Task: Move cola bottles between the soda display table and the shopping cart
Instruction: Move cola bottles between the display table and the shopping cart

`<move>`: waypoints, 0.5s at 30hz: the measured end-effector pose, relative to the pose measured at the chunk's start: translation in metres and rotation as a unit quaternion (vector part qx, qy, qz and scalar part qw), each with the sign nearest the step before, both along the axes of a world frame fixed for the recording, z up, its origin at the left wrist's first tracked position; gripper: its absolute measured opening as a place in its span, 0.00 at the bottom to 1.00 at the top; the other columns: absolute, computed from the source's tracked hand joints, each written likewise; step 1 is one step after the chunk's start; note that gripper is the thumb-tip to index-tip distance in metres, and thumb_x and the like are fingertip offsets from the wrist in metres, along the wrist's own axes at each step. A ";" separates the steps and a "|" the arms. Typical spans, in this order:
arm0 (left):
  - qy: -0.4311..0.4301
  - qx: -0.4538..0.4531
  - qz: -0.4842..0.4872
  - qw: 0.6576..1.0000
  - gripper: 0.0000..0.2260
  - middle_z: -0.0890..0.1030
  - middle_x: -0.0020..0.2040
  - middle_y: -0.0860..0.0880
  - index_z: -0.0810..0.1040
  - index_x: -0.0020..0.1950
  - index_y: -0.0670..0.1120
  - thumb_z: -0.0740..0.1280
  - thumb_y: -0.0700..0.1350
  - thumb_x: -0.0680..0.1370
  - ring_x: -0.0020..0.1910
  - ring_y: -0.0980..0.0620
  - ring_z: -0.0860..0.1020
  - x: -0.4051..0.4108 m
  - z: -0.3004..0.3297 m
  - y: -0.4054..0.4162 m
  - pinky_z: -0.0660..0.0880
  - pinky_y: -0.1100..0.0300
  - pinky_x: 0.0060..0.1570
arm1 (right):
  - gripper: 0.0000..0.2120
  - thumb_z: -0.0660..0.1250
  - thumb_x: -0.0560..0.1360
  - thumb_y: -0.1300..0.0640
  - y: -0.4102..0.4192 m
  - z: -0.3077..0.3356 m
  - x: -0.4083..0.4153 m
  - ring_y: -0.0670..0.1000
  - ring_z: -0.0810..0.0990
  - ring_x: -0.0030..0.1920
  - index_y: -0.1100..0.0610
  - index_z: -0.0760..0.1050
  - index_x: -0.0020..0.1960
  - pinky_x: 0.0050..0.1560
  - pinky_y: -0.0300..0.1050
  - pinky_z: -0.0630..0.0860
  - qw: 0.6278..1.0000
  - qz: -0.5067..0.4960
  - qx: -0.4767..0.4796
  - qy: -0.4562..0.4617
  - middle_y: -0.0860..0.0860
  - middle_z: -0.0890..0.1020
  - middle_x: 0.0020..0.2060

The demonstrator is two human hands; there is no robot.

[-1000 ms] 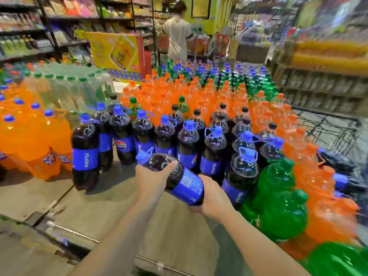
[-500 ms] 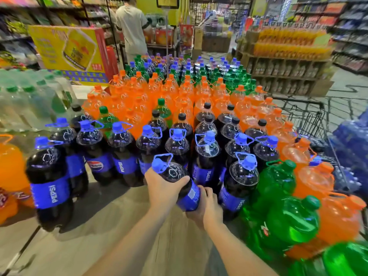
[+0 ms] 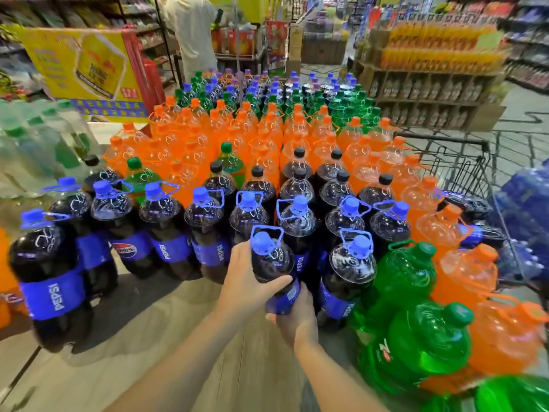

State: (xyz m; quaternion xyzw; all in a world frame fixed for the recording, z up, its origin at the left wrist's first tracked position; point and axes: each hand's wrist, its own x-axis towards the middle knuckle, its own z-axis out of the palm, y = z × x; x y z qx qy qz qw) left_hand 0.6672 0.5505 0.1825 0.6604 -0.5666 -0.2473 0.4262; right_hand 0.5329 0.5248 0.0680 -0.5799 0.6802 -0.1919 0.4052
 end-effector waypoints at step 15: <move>-0.059 0.066 -0.215 0.973 0.46 0.64 0.73 0.53 0.61 0.82 0.48 0.83 0.45 0.70 0.69 0.65 0.64 0.001 0.015 -0.025 0.60 0.71 0.69 | 0.37 0.80 0.63 0.62 0.016 -0.018 -0.003 0.44 0.84 0.52 0.35 0.69 0.62 0.53 0.51 0.84 0.980 -0.143 0.001 -0.141 0.39 0.82 0.55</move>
